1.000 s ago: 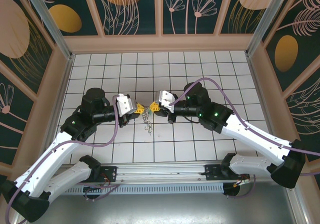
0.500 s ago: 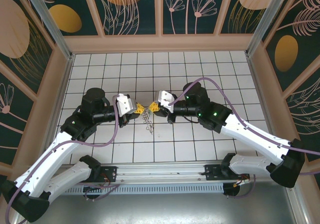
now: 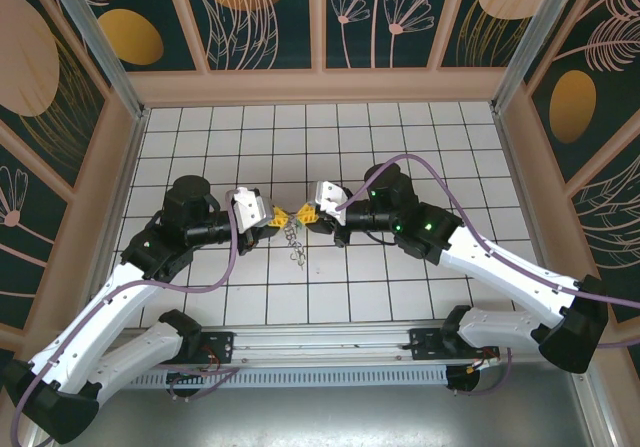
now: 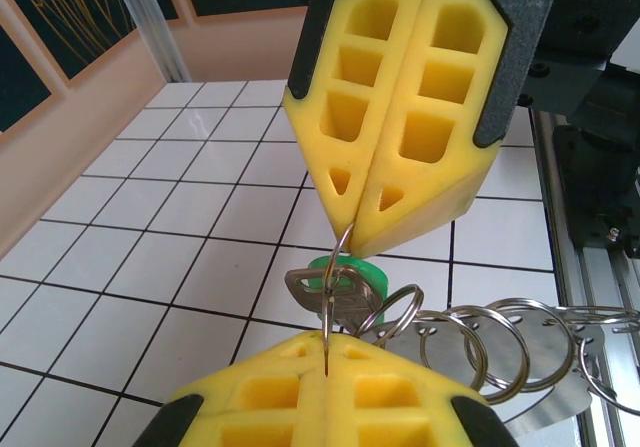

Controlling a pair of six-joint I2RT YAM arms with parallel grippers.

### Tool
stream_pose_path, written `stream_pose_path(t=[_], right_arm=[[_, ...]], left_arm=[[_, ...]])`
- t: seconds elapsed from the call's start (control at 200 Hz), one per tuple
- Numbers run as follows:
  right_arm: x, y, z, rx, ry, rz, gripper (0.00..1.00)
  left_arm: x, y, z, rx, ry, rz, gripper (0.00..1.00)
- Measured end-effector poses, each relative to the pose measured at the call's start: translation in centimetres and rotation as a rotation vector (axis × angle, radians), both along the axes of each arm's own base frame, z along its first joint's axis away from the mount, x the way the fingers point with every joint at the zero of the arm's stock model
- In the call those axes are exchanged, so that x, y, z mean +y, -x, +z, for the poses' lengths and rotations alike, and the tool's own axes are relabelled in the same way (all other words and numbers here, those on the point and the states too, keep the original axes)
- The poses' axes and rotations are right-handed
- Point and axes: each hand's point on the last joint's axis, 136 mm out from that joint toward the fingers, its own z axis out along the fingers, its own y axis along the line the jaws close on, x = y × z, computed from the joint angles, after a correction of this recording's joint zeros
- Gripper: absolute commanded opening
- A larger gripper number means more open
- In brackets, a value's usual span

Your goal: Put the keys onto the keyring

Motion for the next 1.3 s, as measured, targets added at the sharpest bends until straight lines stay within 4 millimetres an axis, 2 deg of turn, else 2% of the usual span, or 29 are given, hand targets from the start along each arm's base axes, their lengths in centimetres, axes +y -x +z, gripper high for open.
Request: stream_pose_path(t=[1.136, 1.301], right_arm=[[0.5, -0.2, -0.9, 0.016, 0.029, 0.023, 0.0], [0.7, -0.4, -1.9, 0.026, 0.064, 0.028, 0.0]], left_arm=[[0.2, 0.0, -0.6, 0.02, -0.019, 0.012, 0.0], [0.2, 0.1, -0.5, 0.017, -0.015, 0.007, 0.0]])
